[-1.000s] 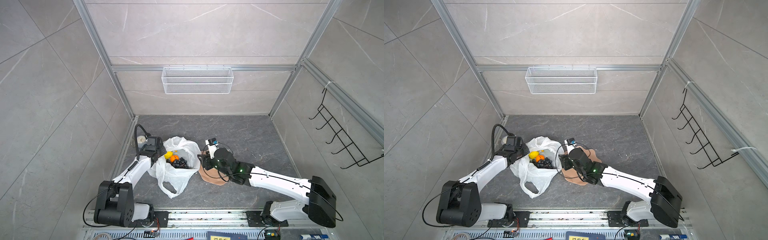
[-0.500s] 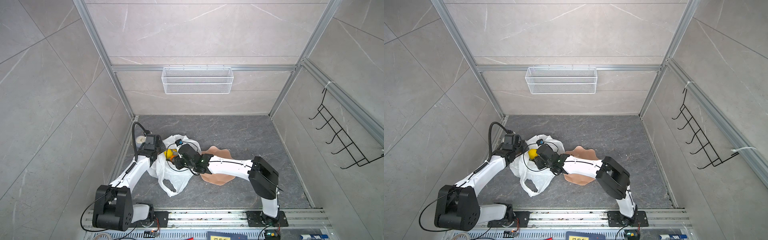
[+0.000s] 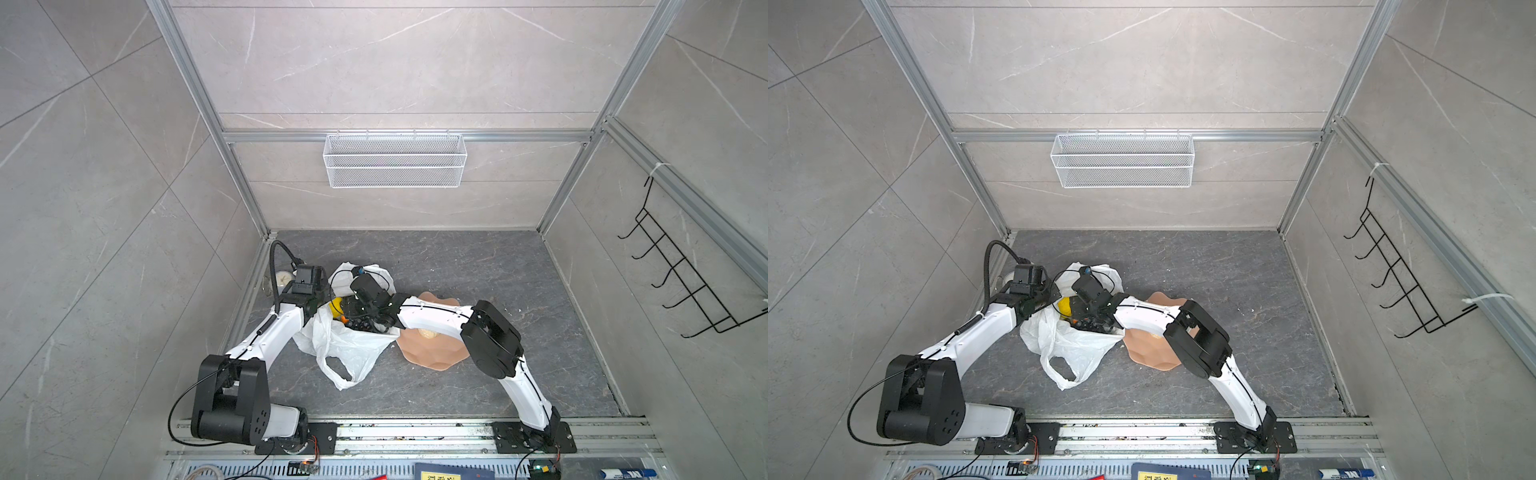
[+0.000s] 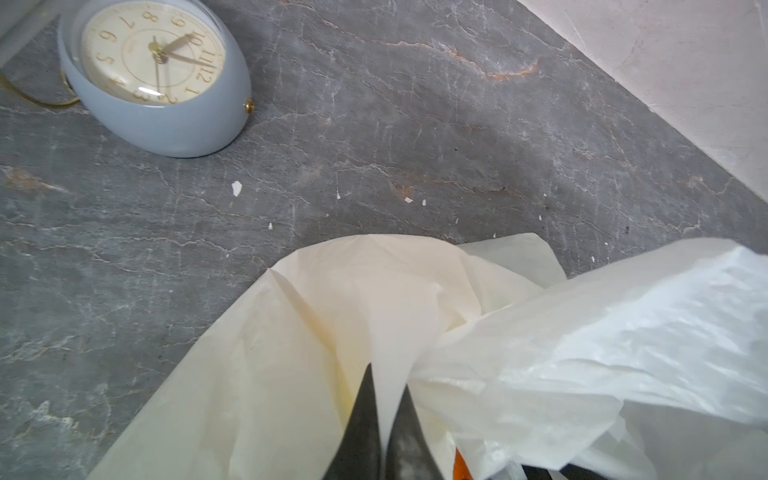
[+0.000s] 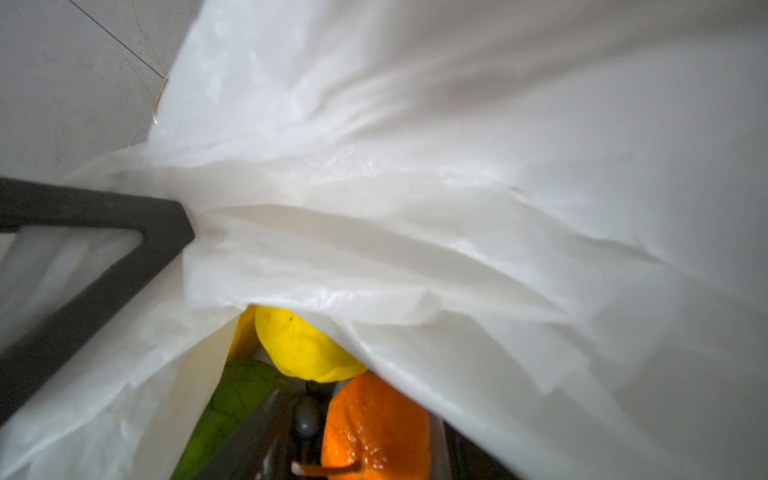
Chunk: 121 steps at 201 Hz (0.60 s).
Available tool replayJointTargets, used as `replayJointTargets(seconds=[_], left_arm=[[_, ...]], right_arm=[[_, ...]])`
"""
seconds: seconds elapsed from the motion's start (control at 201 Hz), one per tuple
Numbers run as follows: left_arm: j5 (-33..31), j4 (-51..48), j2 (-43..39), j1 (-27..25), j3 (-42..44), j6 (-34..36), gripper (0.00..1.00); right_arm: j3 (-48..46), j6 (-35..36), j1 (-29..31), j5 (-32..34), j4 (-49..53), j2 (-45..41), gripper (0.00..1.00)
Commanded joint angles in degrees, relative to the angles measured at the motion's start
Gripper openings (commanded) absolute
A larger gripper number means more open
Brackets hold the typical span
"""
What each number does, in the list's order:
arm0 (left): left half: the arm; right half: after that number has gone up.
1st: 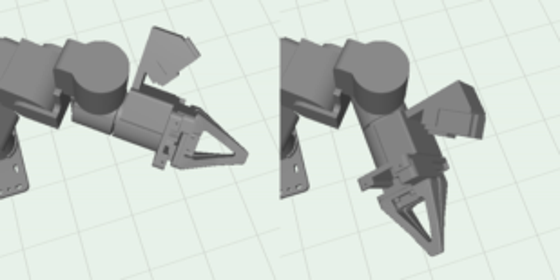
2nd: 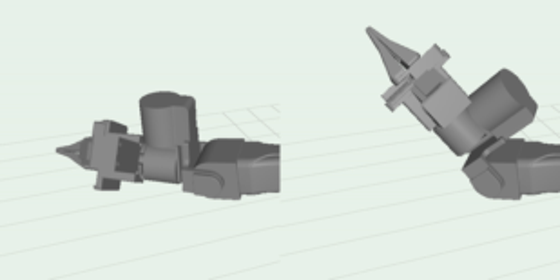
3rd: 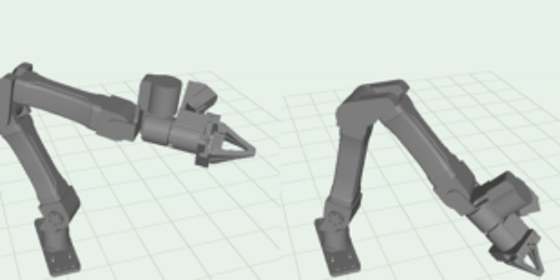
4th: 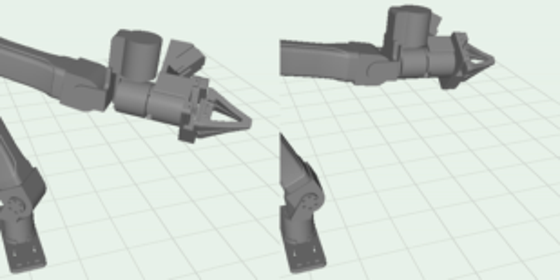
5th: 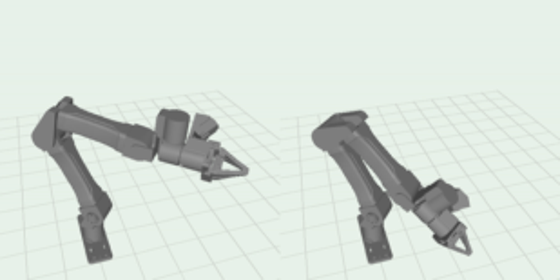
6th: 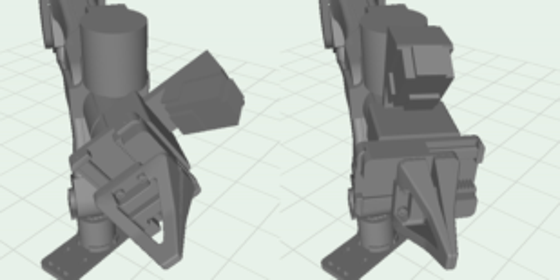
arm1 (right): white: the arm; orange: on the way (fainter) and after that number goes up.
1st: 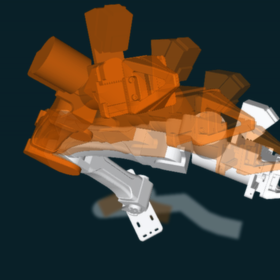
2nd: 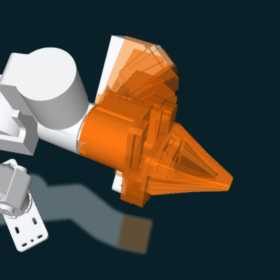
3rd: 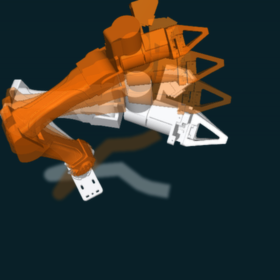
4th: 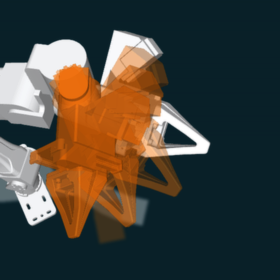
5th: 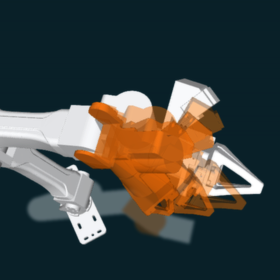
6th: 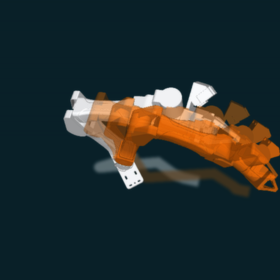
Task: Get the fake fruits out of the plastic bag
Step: 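Grasp the yellow lemon inside the bag with the right gripper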
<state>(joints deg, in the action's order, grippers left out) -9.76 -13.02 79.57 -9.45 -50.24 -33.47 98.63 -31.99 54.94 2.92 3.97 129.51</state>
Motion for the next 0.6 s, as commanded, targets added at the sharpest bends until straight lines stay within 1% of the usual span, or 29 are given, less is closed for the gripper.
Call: replayJointTargets(seconds=[0.0,0.264,0.413,0.578,0.597], left_arm=[[-3.3,0.3,-0.2,-0.1,0.3,1.7,0.07],[-2.4,2.4,-0.3,1.4,2.5,0.7,0.07],[-0.4,3.1,-0.2,2.4,3.2,0.3,0.07],[0.0,3.5,-0.4,2.8,4.1,0.1,0.07],[0.0,3.6,-0.4,2.9,4.2,0.2,0.07]], right_arm=[[3.2,-0.6,0.3,-3.1,1.0,2.2,0.66],[12.1,0.9,0.4,-3.4,6.9,8.6,0.75],[18.7,1.3,0.4,-3.3,11.7,13.0,0.76],[27.5,2.0,0.3,-2.7,18.2,17.3,0.76],[28.6,2.0,0.4,-2.6,19.0,19.1,0.76]])
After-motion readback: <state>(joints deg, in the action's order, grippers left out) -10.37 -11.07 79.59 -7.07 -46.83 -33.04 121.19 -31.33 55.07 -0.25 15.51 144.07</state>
